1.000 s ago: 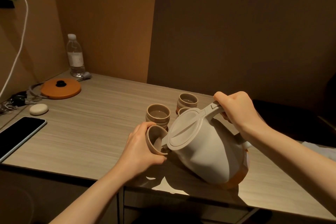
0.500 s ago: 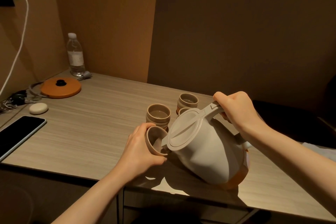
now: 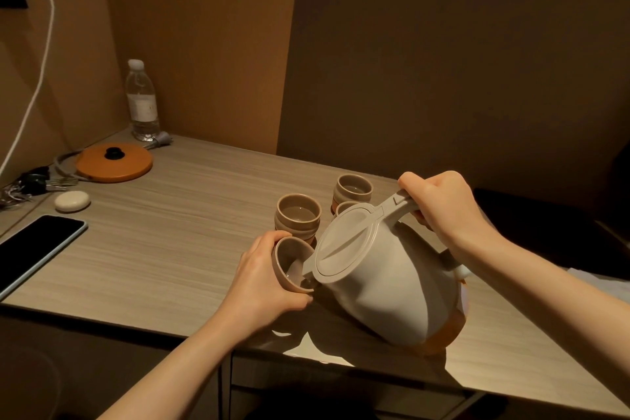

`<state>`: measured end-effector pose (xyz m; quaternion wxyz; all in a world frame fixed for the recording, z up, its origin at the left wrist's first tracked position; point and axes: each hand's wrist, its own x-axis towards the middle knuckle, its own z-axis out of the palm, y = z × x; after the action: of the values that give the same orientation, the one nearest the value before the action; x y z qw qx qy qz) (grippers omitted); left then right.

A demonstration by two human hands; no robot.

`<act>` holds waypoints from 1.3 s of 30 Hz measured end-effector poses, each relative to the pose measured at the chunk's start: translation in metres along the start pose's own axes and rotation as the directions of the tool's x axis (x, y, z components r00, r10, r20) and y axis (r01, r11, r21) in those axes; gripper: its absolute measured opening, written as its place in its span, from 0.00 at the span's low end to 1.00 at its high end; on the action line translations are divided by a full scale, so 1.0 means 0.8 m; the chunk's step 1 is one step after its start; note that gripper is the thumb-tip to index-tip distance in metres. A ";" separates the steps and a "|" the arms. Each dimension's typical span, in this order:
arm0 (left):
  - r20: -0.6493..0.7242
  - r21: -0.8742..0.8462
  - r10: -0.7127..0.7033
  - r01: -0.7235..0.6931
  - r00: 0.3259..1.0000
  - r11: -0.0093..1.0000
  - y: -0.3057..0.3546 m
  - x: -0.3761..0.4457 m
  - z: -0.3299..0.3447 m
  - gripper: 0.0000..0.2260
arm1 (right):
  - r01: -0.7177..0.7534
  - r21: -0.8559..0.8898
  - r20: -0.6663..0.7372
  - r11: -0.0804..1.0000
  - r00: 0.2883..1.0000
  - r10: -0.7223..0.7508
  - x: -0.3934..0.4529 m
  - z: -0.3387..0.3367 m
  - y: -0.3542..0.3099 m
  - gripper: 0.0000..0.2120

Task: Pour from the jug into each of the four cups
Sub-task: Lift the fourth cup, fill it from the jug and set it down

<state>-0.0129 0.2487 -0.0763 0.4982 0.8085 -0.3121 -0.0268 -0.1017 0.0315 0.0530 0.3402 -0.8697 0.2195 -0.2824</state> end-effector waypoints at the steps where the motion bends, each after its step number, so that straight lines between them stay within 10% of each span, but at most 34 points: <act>1: 0.000 -0.002 -0.001 0.001 1.000 1.000 0.000 0.000 0.000 0.38 | 0.000 0.000 0.001 1.000 1.000 0.000 0.000 0.000 -0.001 0.23; 39: -0.006 -0.039 -0.022 0.022 1.000 0.999 -0.005 -0.003 0.000 0.37 | 0.021 -0.036 0.018 0.999 1.000 -0.021 0.000 0.007 -0.010 0.23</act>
<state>-0.0130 0.2513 -0.0804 0.5144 0.8022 -0.3011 -0.0359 -0.0964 0.0394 0.0557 0.3232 -0.8805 0.2124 -0.2742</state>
